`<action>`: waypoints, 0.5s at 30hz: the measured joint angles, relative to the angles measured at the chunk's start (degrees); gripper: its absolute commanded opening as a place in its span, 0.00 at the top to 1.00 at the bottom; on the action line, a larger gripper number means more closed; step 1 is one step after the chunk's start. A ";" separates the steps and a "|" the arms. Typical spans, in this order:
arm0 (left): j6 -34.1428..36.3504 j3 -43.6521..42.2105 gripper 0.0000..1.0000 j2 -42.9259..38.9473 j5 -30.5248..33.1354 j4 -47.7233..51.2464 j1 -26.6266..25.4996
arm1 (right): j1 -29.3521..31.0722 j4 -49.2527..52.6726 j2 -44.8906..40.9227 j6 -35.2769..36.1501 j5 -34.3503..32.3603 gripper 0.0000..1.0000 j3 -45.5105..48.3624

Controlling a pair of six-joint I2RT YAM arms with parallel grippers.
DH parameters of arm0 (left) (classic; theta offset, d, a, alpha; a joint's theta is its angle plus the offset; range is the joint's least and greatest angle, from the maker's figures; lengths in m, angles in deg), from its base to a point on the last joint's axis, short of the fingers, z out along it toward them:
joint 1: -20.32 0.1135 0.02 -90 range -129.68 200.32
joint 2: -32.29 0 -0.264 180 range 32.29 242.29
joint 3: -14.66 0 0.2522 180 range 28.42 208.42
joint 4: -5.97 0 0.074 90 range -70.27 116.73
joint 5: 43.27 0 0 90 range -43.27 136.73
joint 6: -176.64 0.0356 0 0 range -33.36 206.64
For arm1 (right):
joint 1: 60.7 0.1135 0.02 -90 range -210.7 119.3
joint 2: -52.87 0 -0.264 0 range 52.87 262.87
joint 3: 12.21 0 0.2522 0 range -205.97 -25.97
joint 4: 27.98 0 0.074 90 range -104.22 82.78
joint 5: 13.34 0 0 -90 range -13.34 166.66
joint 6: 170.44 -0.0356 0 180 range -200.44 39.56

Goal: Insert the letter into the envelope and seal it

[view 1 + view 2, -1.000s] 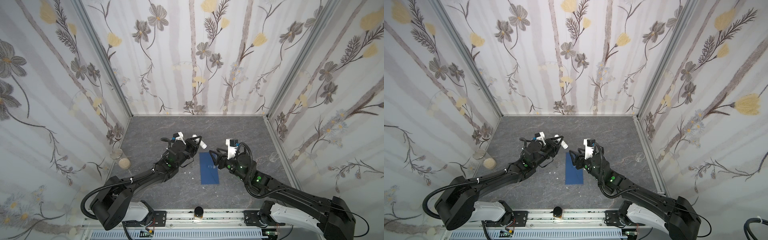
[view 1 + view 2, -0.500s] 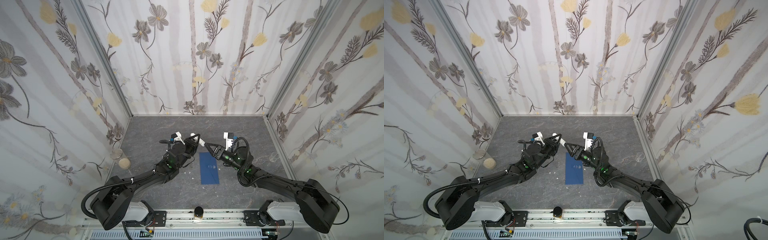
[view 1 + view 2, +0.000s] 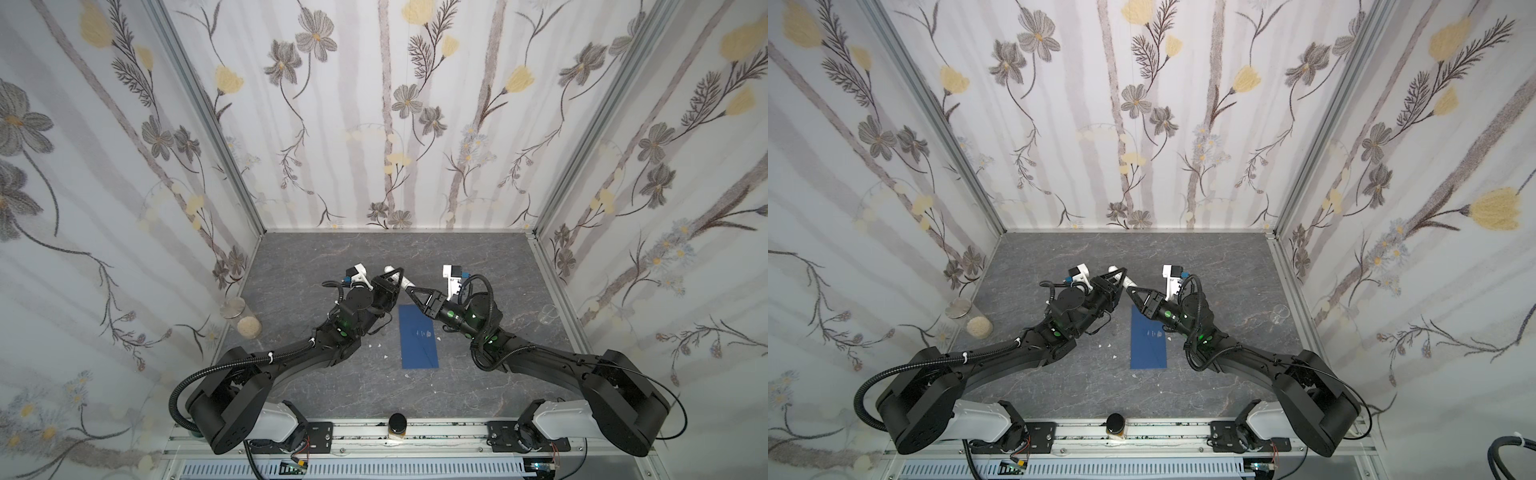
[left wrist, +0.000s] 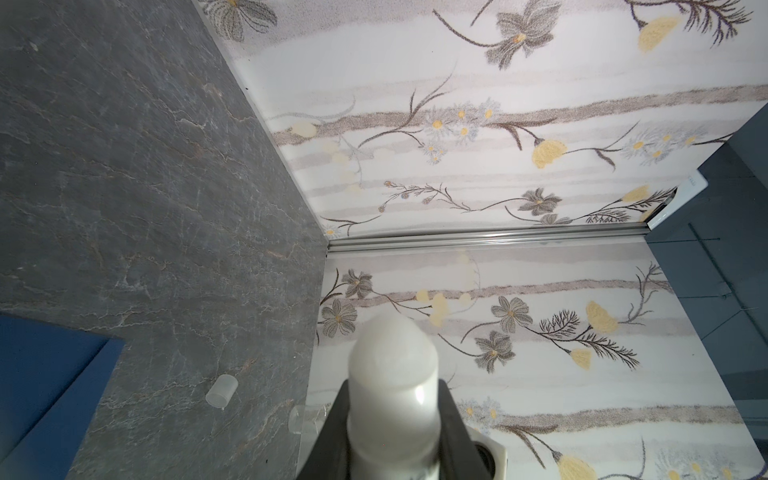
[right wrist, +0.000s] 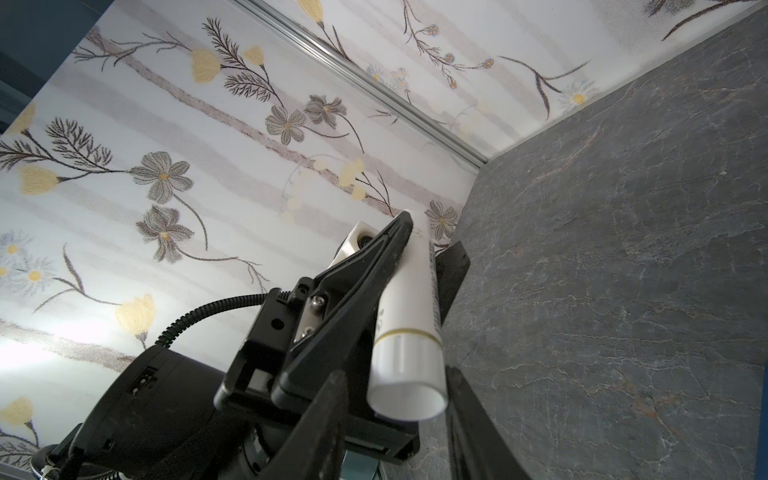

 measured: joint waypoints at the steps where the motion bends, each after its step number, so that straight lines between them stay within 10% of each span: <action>1: -0.07 0.00 1.00 0.00 0.00 -0.07 -0.15 | 0.00 0.02 0.00 0.00 0.00 0.71 -0.02; 15: -1.86 -0.28 1.00 -0.02 -0.79 -1.44 -0.35 | 0.87 14.43 -4.81 9.94 -3.50 0.84 -3.74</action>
